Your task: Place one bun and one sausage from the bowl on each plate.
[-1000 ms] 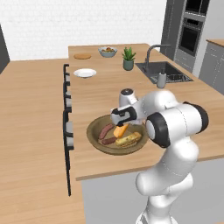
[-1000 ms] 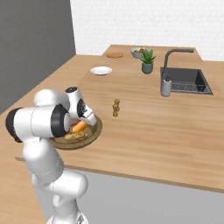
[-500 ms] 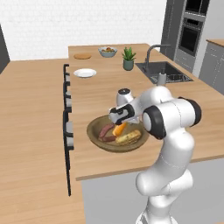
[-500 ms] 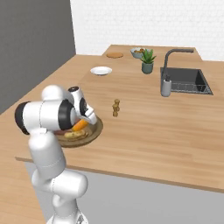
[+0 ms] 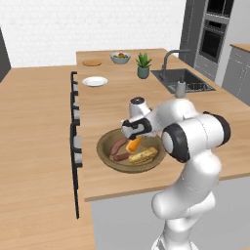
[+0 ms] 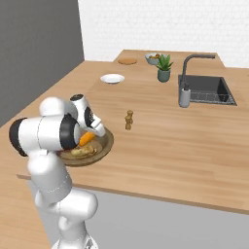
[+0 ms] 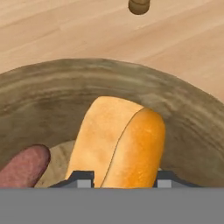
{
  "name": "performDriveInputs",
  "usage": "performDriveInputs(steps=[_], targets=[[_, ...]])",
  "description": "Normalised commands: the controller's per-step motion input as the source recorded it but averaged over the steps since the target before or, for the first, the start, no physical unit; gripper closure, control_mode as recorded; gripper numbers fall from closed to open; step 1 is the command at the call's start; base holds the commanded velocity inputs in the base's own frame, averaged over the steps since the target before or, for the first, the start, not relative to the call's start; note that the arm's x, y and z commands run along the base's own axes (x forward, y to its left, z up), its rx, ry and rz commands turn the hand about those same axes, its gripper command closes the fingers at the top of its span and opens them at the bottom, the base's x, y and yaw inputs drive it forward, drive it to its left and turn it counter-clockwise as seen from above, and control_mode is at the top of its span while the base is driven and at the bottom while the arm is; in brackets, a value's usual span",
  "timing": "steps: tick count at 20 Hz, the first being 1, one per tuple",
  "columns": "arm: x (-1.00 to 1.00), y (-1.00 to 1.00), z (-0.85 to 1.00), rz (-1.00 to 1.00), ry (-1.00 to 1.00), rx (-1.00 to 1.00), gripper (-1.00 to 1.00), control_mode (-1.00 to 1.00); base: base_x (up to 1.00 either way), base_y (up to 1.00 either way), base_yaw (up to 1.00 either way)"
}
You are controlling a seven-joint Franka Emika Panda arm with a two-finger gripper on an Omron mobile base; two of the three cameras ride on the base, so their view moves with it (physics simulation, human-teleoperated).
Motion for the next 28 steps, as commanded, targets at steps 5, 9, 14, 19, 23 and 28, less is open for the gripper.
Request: performDriveInputs(steps=[5, 9, 14, 19, 23, 28], targets=[[-0.99, -0.25, 0.96, 0.08, -0.1, 0.03, 1.0, -1.0, 0.0, 0.0, 0.0], [-0.94, -0.26, 1.0, 0.06, -0.05, 0.06, 1.0, -1.0, 0.0, 0.0, 0.0], [-0.7, -0.22, 1.0, 0.03, -0.06, 0.05, 1.0, -1.0, 0.0, 0.0, 0.0], [-0.31, -0.02, 0.63, 0.0, -0.02, 0.01, 1.0, -1.0, 0.0, 0.0, 0.0], [-0.02, 0.0, 0.0, 0.02, 0.02, 0.0, 1.0, -1.0, 0.0, 0.0, 0.0], [-0.3, 0.0, 0.0, 0.0, -0.01, 0.0, 1.0, 1.0, -0.4, 0.18, 0.0]])
